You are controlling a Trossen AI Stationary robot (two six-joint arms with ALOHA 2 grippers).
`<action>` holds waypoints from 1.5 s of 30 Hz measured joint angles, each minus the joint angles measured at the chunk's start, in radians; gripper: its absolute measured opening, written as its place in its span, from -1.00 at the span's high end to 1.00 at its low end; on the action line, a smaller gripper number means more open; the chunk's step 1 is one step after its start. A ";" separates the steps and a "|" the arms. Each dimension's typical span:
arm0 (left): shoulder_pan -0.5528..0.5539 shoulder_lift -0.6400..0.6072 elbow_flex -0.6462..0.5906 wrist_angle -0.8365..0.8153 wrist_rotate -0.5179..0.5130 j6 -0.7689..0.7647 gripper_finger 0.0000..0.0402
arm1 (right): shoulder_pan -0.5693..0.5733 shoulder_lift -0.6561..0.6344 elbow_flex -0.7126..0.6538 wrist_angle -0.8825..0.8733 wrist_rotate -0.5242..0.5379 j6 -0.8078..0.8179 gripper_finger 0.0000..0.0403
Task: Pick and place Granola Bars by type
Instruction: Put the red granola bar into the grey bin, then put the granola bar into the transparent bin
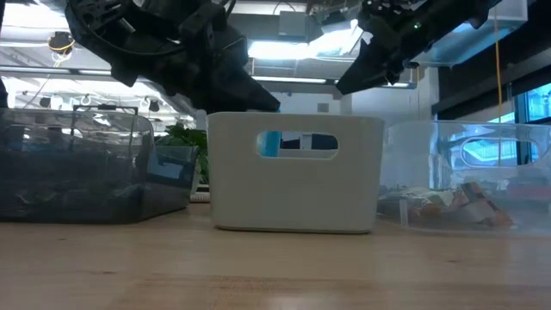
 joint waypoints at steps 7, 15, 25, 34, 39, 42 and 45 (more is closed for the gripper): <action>0.000 0.000 0.000 -0.018 0.000 -0.043 0.48 | 0.000 0.000 0.000 0.001 0.000 0.000 0.13; 0.008 0.000 0.000 -0.018 -0.001 -0.001 0.15 | 0.000 0.000 0.000 0.001 0.000 0.001 0.13; 0.112 -0.084 0.000 -0.025 0.217 0.054 -0.01 | -0.001 0.000 0.000 0.001 0.000 -0.001 0.13; 0.116 -0.104 0.000 -0.112 0.233 0.093 -0.01 | -0.001 0.000 0.000 0.002 0.065 -0.004 0.13; 0.099 -0.108 0.000 -0.117 0.232 0.108 0.01 | -0.005 0.000 0.000 0.020 0.065 -0.004 0.13; 0.109 -0.124 0.000 -0.114 0.228 0.123 0.00 | -0.028 0.000 0.000 0.019 0.067 0.027 0.13; 0.137 -0.142 0.000 -0.115 0.221 0.143 0.00 | -0.078 0.000 0.000 0.002 0.063 0.075 0.13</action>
